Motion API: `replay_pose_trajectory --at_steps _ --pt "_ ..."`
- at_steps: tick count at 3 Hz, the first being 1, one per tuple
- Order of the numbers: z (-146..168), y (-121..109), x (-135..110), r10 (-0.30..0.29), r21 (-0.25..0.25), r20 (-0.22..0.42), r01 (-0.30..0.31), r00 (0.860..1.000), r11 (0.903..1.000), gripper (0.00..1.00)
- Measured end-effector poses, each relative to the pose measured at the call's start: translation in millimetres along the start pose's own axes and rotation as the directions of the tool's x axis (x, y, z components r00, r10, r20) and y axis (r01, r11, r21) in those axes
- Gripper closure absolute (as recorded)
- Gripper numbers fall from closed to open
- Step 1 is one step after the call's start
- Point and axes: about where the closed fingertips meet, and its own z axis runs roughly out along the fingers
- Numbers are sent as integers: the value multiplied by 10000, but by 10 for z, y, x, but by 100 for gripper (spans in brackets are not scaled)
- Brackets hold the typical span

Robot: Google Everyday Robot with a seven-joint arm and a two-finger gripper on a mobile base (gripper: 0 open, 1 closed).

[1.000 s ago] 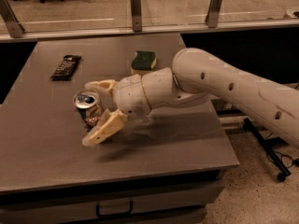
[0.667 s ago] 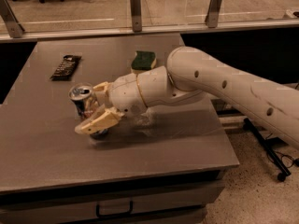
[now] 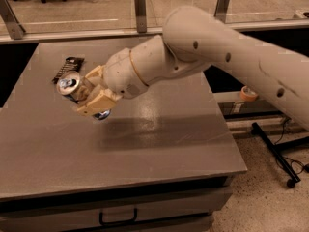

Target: Knock redbull can over

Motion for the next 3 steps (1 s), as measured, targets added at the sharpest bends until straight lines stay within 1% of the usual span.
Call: replay_pose_trajectory --at_steps 1,2,3 --pt "-192 -77 -173 -420 -509 -2184 316 9749 9982 100" --pt "-133 -36 -24 -355 -1502 -4138 -297 9097 9882 100" --pt "-104 -14 348 -389 -2107 -6159 -1170 7869 9705 100"
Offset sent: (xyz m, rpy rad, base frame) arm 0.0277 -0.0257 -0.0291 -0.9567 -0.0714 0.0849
